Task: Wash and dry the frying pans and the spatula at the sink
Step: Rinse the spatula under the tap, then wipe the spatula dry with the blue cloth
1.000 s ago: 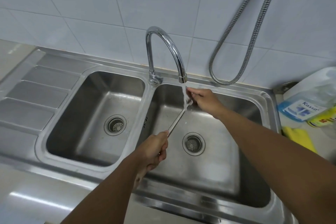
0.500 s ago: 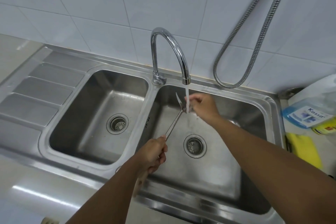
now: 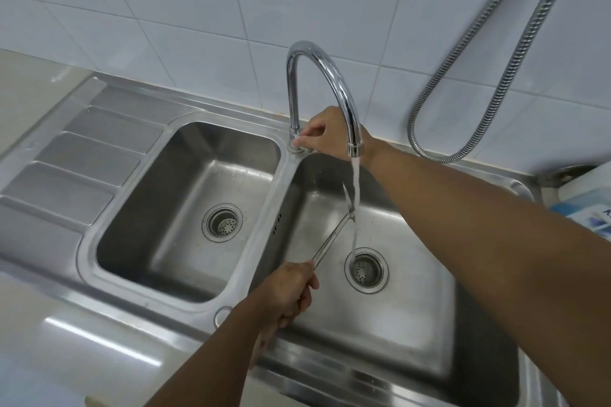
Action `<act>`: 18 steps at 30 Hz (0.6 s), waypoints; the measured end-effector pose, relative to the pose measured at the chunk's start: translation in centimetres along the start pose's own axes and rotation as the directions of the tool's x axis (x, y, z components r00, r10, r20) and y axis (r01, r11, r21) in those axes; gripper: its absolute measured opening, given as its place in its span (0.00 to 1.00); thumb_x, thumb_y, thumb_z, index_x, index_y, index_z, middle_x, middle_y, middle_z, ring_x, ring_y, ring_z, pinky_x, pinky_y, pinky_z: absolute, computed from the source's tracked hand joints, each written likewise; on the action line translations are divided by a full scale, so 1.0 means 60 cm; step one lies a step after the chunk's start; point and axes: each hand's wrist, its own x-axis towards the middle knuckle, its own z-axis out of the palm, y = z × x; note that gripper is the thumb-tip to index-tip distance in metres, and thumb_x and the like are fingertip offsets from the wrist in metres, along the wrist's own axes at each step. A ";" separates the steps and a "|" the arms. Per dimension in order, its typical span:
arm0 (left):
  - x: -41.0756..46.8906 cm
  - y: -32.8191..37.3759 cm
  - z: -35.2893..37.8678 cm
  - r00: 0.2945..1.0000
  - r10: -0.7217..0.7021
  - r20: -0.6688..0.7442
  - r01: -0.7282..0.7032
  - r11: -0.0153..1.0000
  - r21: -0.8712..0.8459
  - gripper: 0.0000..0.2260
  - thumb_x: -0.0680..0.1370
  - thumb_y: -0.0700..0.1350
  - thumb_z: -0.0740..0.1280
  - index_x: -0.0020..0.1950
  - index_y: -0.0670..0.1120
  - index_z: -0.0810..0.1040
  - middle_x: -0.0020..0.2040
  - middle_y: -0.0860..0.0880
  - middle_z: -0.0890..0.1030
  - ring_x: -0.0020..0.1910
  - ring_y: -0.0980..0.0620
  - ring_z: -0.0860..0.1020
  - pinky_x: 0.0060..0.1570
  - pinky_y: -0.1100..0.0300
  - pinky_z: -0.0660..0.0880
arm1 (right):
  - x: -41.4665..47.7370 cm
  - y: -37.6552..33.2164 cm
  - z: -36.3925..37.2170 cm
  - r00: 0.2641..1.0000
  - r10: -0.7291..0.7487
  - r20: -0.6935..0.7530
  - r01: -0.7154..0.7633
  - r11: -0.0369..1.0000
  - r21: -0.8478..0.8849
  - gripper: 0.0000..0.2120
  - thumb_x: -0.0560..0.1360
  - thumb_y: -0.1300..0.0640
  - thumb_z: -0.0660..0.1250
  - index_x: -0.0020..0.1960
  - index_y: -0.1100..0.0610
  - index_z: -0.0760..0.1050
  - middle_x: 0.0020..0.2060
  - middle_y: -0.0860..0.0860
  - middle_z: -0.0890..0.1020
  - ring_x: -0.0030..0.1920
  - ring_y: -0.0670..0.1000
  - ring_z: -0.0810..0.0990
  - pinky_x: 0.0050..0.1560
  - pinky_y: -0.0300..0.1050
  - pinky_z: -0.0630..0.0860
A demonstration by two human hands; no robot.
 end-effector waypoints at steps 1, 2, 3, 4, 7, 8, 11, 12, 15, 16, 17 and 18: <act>0.001 0.000 -0.001 1.000 0.007 0.003 -0.007 1.000 0.001 0.21 0.87 0.55 0.53 0.50 0.42 0.76 0.28 0.47 0.74 0.19 0.53 0.63 0.20 0.64 0.60 | 0.004 -0.002 -0.002 1.000 -0.003 -0.020 0.003 1.000 -0.021 0.10 0.73 0.50 0.77 0.37 0.56 0.85 0.29 0.45 0.82 0.28 0.41 0.78 0.32 0.29 0.70; 0.002 0.001 -0.001 1.000 0.013 0.001 -0.013 1.000 -0.001 0.21 0.87 0.55 0.53 0.49 0.42 0.76 0.28 0.47 0.74 0.19 0.53 0.62 0.20 0.64 0.60 | 0.007 -0.001 -0.009 0.998 0.025 -0.064 -0.027 0.999 -0.029 0.12 0.73 0.50 0.76 0.35 0.57 0.84 0.28 0.48 0.82 0.27 0.41 0.77 0.31 0.32 0.71; 0.003 0.002 0.000 1.000 0.018 -0.005 -0.018 1.000 -0.004 0.20 0.87 0.55 0.53 0.49 0.42 0.76 0.28 0.47 0.74 0.19 0.52 0.62 0.20 0.64 0.59 | 0.009 0.004 -0.018 0.991 0.072 -0.111 -0.075 0.997 -0.021 0.15 0.73 0.49 0.75 0.35 0.59 0.84 0.28 0.51 0.83 0.27 0.42 0.77 0.31 0.36 0.73; 0.003 0.004 0.000 1.000 0.025 -0.014 -0.025 1.000 -0.004 0.20 0.87 0.55 0.53 0.49 0.42 0.76 0.27 0.47 0.74 0.19 0.52 0.62 0.20 0.64 0.59 | 0.009 0.012 -0.028 0.982 0.136 -0.128 -0.139 0.990 -0.011 0.18 0.72 0.46 0.75 0.36 0.61 0.83 0.29 0.55 0.83 0.27 0.44 0.78 0.34 0.41 0.77; 0.006 0.008 0.002 0.998 0.036 -0.044 -0.035 0.999 0.011 0.21 0.87 0.55 0.55 0.51 0.40 0.78 0.27 0.48 0.73 0.20 0.52 0.62 0.22 0.64 0.59 | -0.009 0.027 -0.051 0.962 0.246 -0.116 -0.245 0.969 0.026 0.17 0.73 0.48 0.75 0.37 0.63 0.82 0.31 0.60 0.83 0.31 0.51 0.82 0.41 0.44 0.82; 0.006 0.009 0.004 0.998 0.039 -0.047 -0.038 0.999 0.018 0.21 0.87 0.55 0.55 0.53 0.39 0.78 0.28 0.48 0.73 0.21 0.53 0.63 0.23 0.64 0.59 | -0.024 0.032 -0.057 0.954 0.269 -0.130 -0.264 0.963 0.057 0.14 0.75 0.55 0.72 0.37 0.64 0.81 0.30 0.58 0.82 0.32 0.52 0.84 0.41 0.48 0.84; 0.006 0.016 0.017 0.995 0.086 -0.055 -0.082 0.994 0.069 0.19 0.87 0.54 0.58 0.55 0.40 0.80 0.30 0.47 0.74 0.22 0.54 0.66 0.24 0.62 0.62 | -0.101 0.047 -0.063 0.918 0.365 -0.157 -0.341 0.927 0.157 0.12 0.82 0.63 0.61 0.43 0.59 0.80 0.32 0.51 0.84 0.34 0.50 0.86 0.35 0.43 0.82; 0.005 0.019 0.024 0.992 0.112 -0.060 -0.107 0.990 0.091 0.18 0.87 0.53 0.59 0.56 0.40 0.81 0.31 0.47 0.75 0.23 0.54 0.67 0.24 0.62 0.65 | -0.131 0.058 -0.059 0.900 0.399 -0.176 -0.358 0.907 0.224 0.11 0.82 0.66 0.59 0.49 0.59 0.80 0.38 0.55 0.85 0.39 0.53 0.86 0.40 0.45 0.83; 0.001 0.033 0.050 0.978 0.186 -0.091 -0.169 0.971 0.170 0.13 0.86 0.49 0.63 0.56 0.40 0.81 0.34 0.44 0.76 0.24 0.52 0.71 0.24 0.62 0.71 | -0.234 0.079 -0.038 0.811 0.448 -0.377 -0.373 0.892 0.257 0.21 0.76 0.76 0.58 0.62 0.59 0.78 0.53 0.55 0.82 0.54 0.53 0.82 0.57 0.34 0.76; 0.004 0.037 0.060 0.975 0.197 -0.105 -0.175 0.966 0.189 0.12 0.85 0.48 0.64 0.55 0.40 0.82 0.34 0.44 0.76 0.25 0.52 0.71 0.23 0.63 0.71 | -0.270 0.077 -0.030 0.781 0.445 -0.439 -0.389 0.896 0.215 0.23 0.74 0.77 0.59 0.64 0.60 0.77 0.57 0.53 0.80 0.57 0.48 0.78 0.59 0.26 0.69; 0.007 0.040 0.070 0.972 0.205 -0.112 -0.178 0.962 0.208 0.12 0.85 0.48 0.65 0.54 0.40 0.82 0.34 0.45 0.76 0.24 0.52 0.70 0.23 0.63 0.70 | -0.304 0.079 -0.018 0.769 0.436 -0.468 -0.403 0.898 0.174 0.24 0.74 0.77 0.60 0.65 0.60 0.77 0.58 0.51 0.78 0.59 0.46 0.75 0.60 0.21 0.64; 0.009 0.044 0.080 0.971 0.209 -0.116 -0.179 0.957 0.229 0.12 0.84 0.49 0.66 0.54 0.41 0.82 0.33 0.45 0.76 0.24 0.52 0.71 0.23 0.63 0.69 | -0.335 0.086 -0.004 0.778 0.433 -0.455 -0.416 0.898 0.142 0.25 0.73 0.77 0.60 0.65 0.60 0.77 0.59 0.49 0.78 0.59 0.44 0.73 0.61 0.21 0.62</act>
